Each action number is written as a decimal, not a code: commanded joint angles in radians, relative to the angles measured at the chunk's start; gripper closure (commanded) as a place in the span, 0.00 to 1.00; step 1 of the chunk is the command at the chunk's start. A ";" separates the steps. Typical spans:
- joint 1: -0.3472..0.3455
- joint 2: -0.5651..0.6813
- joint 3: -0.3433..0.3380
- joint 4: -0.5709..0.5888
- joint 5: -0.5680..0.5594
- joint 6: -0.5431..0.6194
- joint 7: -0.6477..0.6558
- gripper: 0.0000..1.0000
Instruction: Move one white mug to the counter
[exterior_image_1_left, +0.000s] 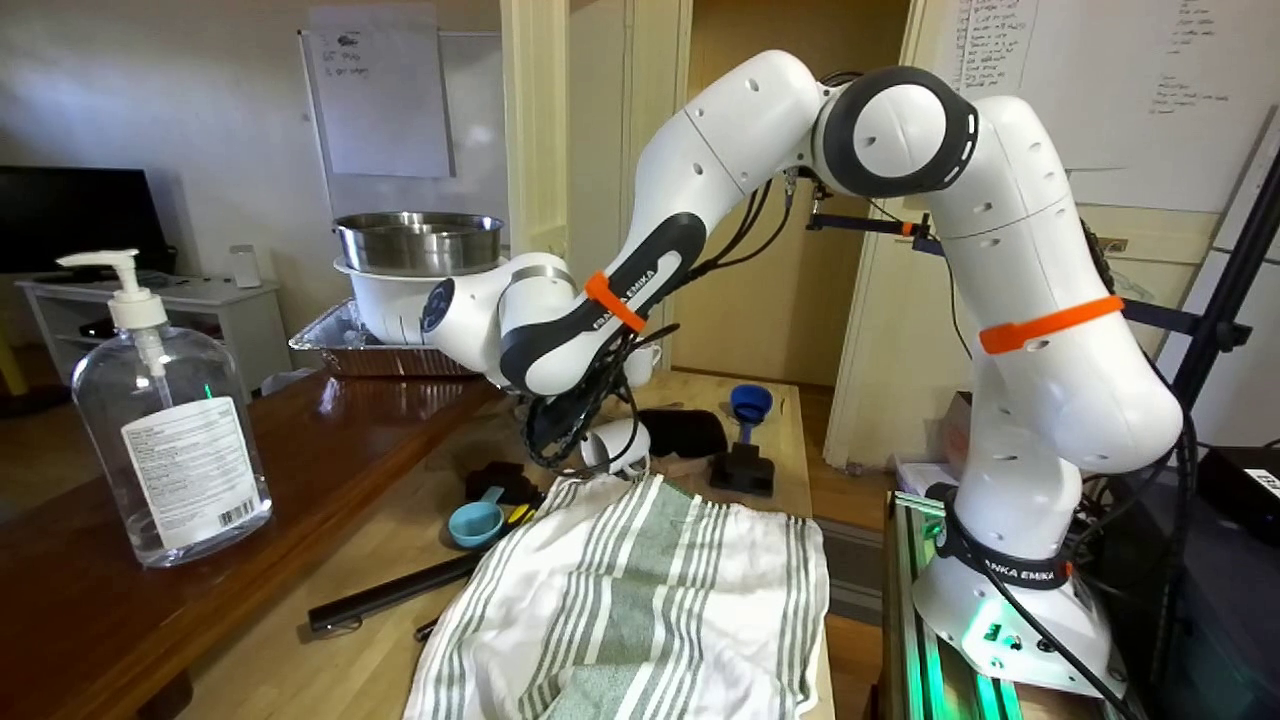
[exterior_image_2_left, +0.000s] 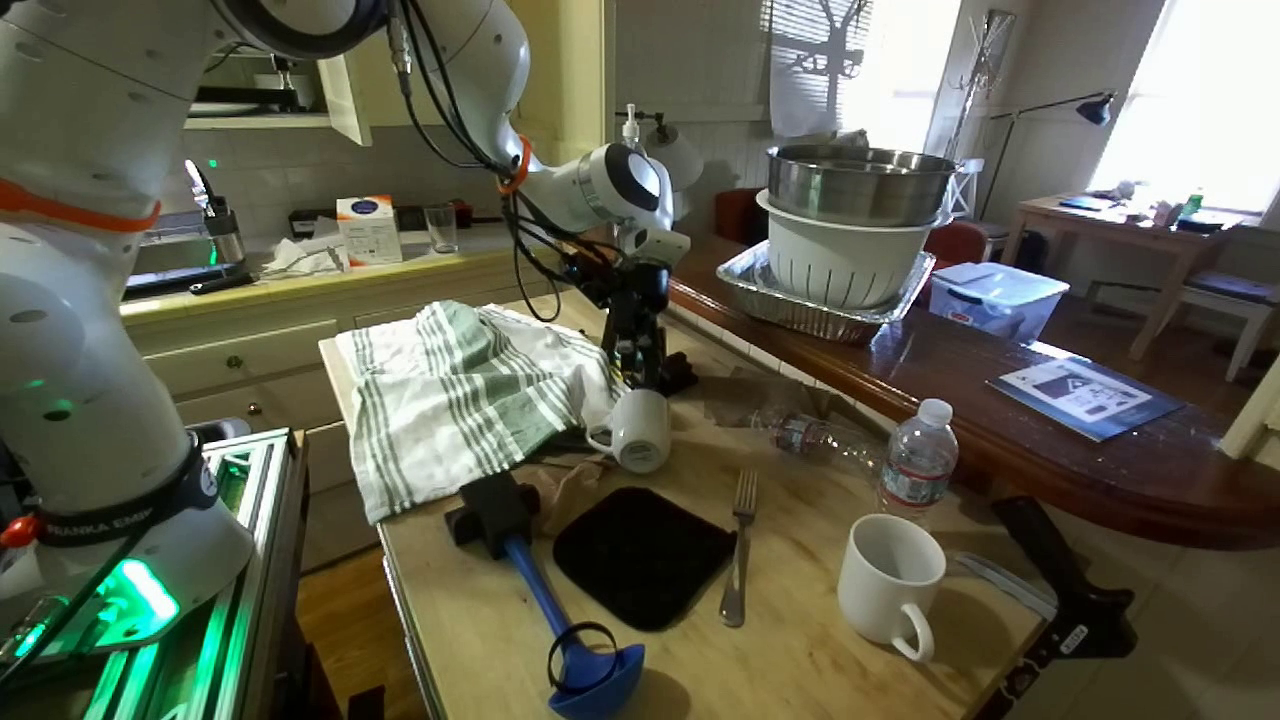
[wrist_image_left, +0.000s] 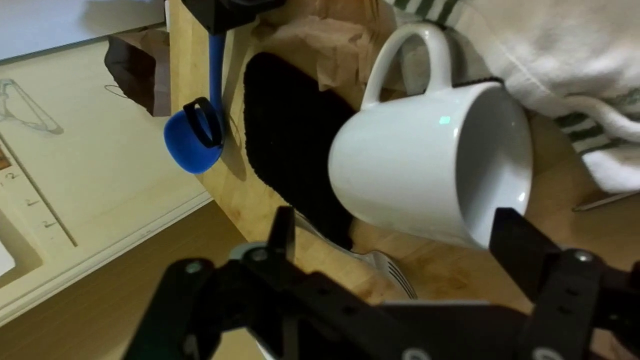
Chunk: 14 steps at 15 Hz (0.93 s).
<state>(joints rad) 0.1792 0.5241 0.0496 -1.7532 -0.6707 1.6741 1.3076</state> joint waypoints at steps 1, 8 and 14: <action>0.011 0.026 -0.019 0.020 0.008 0.009 -0.041 0.00; 0.018 0.046 -0.034 0.028 0.013 -0.036 -0.075 0.03; 0.018 0.056 -0.051 0.022 0.009 -0.043 -0.070 0.55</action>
<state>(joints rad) 0.1841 0.5610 0.0140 -1.7525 -0.6686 1.6566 1.2513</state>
